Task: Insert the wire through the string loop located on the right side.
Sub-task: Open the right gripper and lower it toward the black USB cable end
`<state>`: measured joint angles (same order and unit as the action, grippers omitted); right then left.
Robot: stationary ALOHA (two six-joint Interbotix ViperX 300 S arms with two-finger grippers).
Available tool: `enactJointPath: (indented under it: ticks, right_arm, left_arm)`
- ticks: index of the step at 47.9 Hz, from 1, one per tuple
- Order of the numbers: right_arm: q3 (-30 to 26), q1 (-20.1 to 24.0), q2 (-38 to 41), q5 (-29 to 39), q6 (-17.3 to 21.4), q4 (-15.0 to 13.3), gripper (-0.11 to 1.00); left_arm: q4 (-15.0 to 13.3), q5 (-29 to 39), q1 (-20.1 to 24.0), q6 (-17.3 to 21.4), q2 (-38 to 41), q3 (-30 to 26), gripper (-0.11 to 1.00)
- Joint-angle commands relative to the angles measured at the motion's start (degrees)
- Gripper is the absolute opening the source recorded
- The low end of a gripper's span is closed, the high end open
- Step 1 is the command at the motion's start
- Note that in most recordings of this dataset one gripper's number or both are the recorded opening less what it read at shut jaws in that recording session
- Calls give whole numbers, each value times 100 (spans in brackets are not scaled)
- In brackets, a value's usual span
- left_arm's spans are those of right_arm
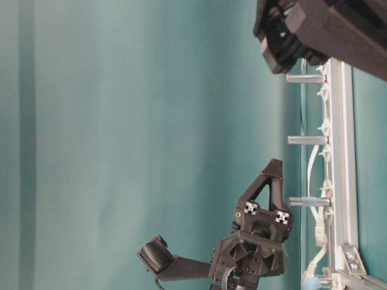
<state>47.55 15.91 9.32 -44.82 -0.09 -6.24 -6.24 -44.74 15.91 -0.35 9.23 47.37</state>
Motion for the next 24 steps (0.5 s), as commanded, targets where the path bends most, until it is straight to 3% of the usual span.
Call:
enactJointPath:
  ticks: [1,8,13,17,24]
  right_arm:
    - [-97,0,-70,-26,62,18,24]
    - [-211,0,-62,167,158,88,4]
    - [-264,0,-62,334,255,88,3]
    - [-264,0,-70,378,334,88,16]
    - [-264,79,-70,378,396,281,58]
  left_arm:
    - [246,185,0,9,-185,-26,15]
    - [246,729,0,-9,-334,-62,0]
    - [246,949,0,-18,-466,-35,1]
    - [246,1081,0,-18,-580,-9,6]
    - [246,1336,0,9,-826,79,46]
